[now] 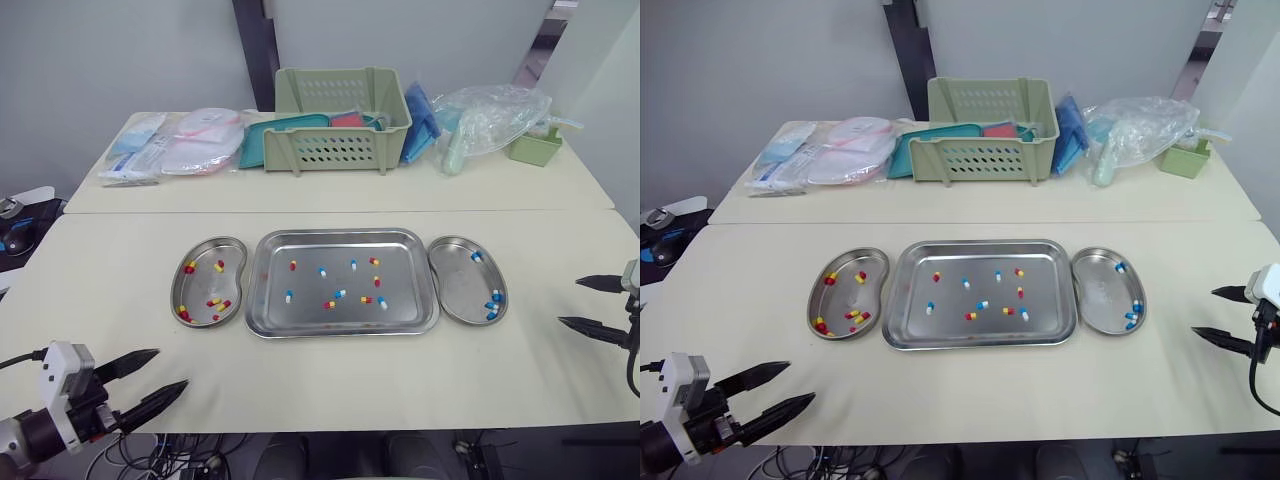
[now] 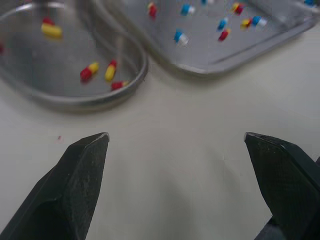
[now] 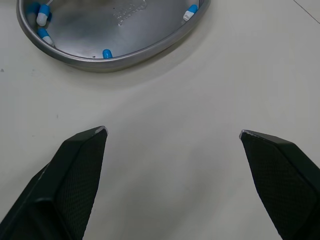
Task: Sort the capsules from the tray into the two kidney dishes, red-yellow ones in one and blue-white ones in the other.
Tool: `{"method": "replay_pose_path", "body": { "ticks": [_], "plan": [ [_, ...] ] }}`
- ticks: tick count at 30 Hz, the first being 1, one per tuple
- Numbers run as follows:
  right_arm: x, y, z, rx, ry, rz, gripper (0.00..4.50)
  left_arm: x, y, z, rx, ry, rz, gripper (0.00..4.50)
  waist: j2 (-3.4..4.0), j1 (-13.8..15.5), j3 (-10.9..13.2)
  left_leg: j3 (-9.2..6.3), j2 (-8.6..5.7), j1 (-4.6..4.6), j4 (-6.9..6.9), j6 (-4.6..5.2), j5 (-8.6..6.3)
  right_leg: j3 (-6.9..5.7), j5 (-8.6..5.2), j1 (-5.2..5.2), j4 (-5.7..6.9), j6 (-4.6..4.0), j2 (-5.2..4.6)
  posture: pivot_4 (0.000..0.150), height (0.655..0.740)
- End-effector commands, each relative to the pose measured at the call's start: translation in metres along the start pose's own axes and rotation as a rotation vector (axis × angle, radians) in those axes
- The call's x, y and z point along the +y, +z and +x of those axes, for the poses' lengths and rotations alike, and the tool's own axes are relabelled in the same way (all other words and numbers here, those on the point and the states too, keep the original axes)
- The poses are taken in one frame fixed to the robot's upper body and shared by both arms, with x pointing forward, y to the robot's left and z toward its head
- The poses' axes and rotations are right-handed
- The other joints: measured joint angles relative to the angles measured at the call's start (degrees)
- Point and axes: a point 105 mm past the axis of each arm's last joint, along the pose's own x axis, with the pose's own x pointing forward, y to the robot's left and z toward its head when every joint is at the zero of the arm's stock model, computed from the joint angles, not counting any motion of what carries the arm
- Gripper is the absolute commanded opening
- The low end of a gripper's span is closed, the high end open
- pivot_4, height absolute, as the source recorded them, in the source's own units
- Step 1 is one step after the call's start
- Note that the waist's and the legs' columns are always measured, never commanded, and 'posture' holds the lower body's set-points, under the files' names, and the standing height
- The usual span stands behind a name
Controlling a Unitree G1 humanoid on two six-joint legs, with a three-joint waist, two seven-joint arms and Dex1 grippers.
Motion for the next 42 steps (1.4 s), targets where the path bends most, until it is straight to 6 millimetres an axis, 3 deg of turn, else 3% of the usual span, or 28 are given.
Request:
{"method": "replay_pose_path", "body": {
  "ticks": [1,7,15,39,42],
  "plan": [
    [-0.005,0.005,-0.01,-0.006,-0.027,-0.044,4.48,-0.018,0.009,0.014,-0.06,-0.062,0.034,4.5,-0.01,0.1,0.0,0.0,0.01,0.0,0.0,0.0,0.0,-0.01,0.0,0.0,0.0,0.0,0.0,0.15,0.74],
    [-0.003,0.001,-0.011,0.001,-0.034,-0.052,4.48,-0.017,0.008,0.037,-0.162,-0.009,0.066,4.5,-0.01,0.2,0.0,0.02,0.0,0.02,0.01,0.0,0.0,0.01,0.0,0.02,0.01,0.0,0.01,0.15,0.74],
    [0.001,-0.004,-0.013,0.014,-0.034,-0.049,4.48,-0.015,-0.005,0.052,-0.22,-0.03,0.119,4.5,-0.01,0.2,0.0,0.04,-0.01,0.03,0.01,0.01,0.0,0.03,0.0,0.01,-0.01,0.0,0.02,0.15,0.74],
    [-0.001,-0.009,-0.023,0.04,-0.058,-0.043,4.48,-0.012,-0.02,0.06,-0.238,-0.079,0.168,4.5,-0.02,0.3,0.0,0.02,-0.01,0.04,0.01,0.01,0.0,0.01,0.0,0.03,0.0,0.0,0.02,0.15,0.74],
    [-0.001,0.008,-0.024,0.001,-0.04,-0.083,4.48,-0.011,-0.02,0.061,-0.244,-0.072,0.166,4.5,-0.01,0.3,0.0,0.01,-0.01,0.04,0.01,0.01,0.0,0.01,0.0,0.03,0.0,0.0,0.02,0.15,0.74]
  ]
}}
